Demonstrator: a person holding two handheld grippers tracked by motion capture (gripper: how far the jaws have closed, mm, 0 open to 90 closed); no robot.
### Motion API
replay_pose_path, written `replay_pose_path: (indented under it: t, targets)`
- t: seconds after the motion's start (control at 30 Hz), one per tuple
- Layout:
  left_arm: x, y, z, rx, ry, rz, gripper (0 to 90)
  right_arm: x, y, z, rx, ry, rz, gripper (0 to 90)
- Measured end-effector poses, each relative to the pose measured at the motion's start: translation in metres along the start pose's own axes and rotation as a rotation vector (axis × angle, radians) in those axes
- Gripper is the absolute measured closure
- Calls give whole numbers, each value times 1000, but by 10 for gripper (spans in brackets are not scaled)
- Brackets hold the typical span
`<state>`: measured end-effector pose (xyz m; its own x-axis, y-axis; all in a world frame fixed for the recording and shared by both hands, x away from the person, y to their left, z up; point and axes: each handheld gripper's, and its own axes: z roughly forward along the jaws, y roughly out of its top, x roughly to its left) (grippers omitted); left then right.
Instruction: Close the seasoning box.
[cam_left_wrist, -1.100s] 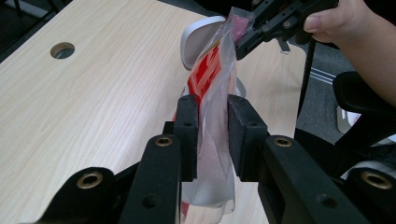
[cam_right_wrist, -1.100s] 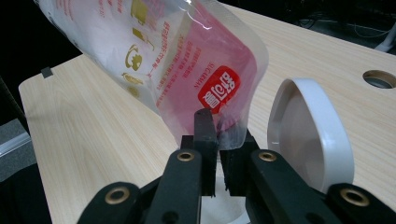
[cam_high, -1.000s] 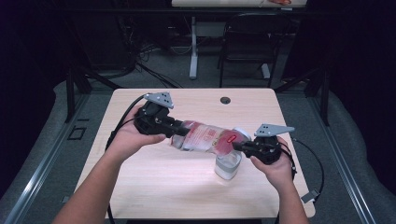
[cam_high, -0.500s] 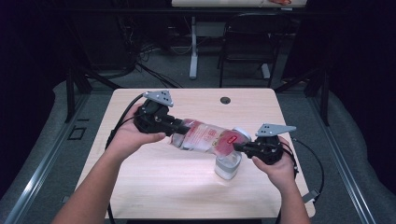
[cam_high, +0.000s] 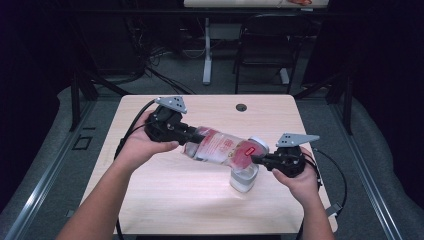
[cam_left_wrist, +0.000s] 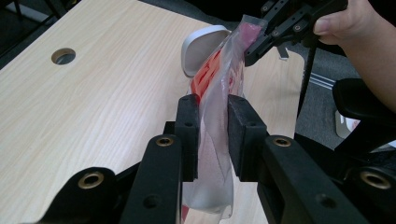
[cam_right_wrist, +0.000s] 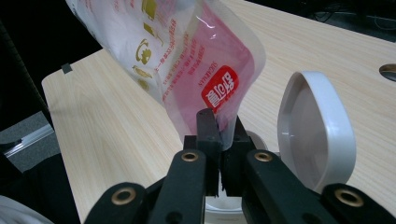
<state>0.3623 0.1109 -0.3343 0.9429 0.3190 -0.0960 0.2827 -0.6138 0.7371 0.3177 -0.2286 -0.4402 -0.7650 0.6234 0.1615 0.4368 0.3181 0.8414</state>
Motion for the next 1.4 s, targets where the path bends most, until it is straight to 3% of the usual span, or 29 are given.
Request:
replay_pose_path:
  t: [1.4]
  targets:
    - [-1, 2, 3, 2, -4, -1, 760, -1, 0, -1, 3, -6, 7, 886]
